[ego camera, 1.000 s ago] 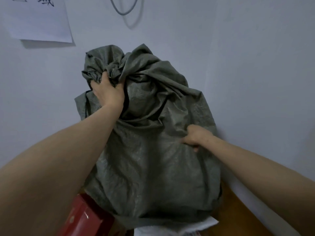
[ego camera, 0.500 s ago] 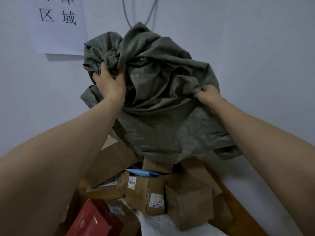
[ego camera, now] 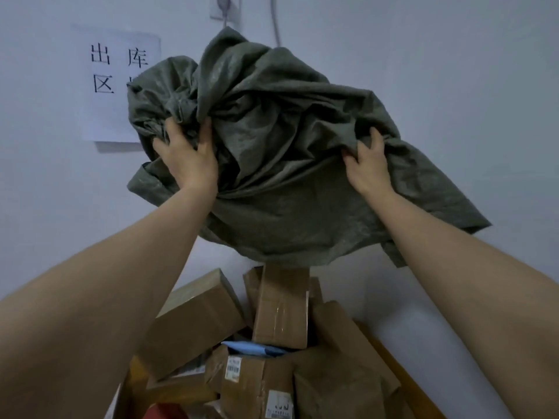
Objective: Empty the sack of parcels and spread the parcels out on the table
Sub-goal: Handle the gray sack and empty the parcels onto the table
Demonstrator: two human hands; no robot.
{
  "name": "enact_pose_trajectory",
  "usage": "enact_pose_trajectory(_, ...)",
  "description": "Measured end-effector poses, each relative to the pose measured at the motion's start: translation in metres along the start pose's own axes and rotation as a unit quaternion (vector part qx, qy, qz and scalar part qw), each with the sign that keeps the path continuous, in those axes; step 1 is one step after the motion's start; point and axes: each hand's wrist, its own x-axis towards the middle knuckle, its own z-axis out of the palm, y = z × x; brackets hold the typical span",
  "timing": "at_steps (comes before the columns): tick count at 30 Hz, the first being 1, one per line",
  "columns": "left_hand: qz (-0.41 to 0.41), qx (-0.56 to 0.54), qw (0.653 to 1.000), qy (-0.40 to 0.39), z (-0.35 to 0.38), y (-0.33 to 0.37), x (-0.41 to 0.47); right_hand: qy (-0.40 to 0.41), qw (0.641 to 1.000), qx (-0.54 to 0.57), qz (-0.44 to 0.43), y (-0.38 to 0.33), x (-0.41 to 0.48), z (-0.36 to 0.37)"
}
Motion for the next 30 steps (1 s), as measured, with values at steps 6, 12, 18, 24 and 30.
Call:
enact_pose_trajectory(6,-0.053,0.047,0.996,-0.058,-0.015,-0.024,-0.01,-0.166,0.976,-0.05,0.134,0.022,-0.021,0.002)
enact_pose_trajectory(12,-0.065,0.062,0.991,-0.096,-0.022,-0.033,-0.03,-0.409,0.877,-0.128,0.216,0.026,-0.043,-0.001)
enact_pose_trajectory(18,-0.035,0.091,0.982,-0.162,-0.021,-0.042,-0.047,-0.164,0.98,-0.086,0.078,0.003,-0.035,0.012)
enact_pose_trajectory(24,-0.027,0.079,0.976,-0.2,-0.019,-0.045,-0.054,-0.193,0.976,0.006,-0.105,-0.056,-0.045,0.024)
enact_pose_trajectory(30,-0.096,0.062,0.965,-0.236,-0.024,-0.042,-0.059,-0.308,0.939,-0.127,-0.082,-0.055,-0.066,0.06)
